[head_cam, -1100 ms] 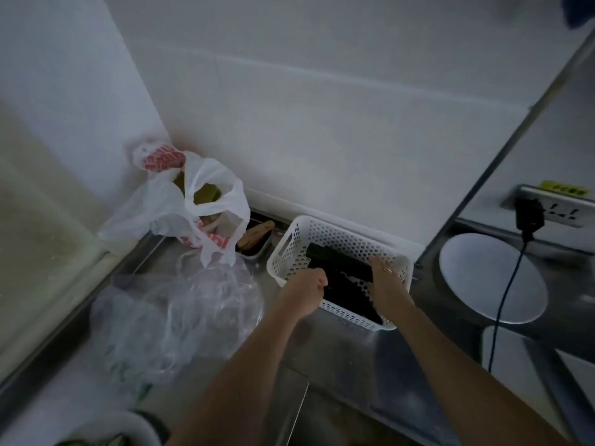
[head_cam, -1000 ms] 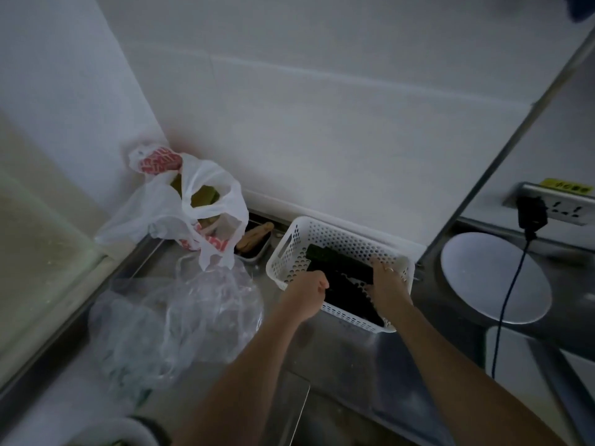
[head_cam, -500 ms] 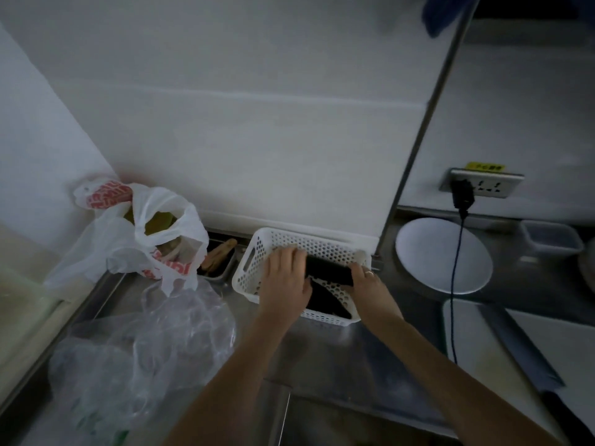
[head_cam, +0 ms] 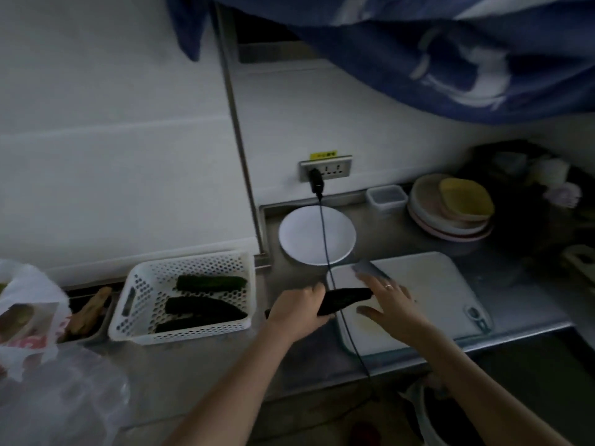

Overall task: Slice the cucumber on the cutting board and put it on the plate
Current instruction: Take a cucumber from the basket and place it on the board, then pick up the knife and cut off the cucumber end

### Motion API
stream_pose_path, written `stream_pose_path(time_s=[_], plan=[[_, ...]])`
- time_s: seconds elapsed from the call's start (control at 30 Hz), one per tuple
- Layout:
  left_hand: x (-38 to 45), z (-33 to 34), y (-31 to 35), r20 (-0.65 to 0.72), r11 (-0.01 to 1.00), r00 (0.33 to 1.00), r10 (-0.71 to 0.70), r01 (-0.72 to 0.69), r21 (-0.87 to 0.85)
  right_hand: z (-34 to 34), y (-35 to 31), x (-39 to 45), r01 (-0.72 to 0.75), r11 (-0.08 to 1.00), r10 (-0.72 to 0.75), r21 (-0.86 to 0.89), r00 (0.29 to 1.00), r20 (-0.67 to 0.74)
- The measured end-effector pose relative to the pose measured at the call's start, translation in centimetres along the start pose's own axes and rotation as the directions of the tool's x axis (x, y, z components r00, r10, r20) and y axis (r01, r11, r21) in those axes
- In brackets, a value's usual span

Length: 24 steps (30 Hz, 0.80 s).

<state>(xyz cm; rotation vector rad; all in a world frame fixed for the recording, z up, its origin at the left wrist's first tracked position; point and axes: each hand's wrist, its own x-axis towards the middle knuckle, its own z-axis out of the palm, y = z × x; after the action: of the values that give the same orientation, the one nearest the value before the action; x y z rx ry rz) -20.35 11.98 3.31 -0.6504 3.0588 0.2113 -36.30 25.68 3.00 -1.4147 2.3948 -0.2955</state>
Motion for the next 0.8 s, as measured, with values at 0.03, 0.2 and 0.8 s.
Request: stream_pose_path(time_s=[0.03,0.2,0.8], plan=[[0.7,0.4,0.8,0.013,1.0,1.0,0.004,-0.004,-0.009,0.1,2.2,-0.5,-0.083,0.996,0.084,0.03,0.996,-0.009],[4.0,1.5,3.9,0.103,0.999,0.994,-0.042,0.042,0.001,1.9,10.9,-3.1,-0.429,0.903,0.429,0.011,0.902,0.041],[9.7,6.8,8.5,0.209,0.961,0.954,-0.217,0.246,-0.126,3.7,16.9,-4.2,-0.341,0.889,0.379,0.305,0.923,-0.073]])
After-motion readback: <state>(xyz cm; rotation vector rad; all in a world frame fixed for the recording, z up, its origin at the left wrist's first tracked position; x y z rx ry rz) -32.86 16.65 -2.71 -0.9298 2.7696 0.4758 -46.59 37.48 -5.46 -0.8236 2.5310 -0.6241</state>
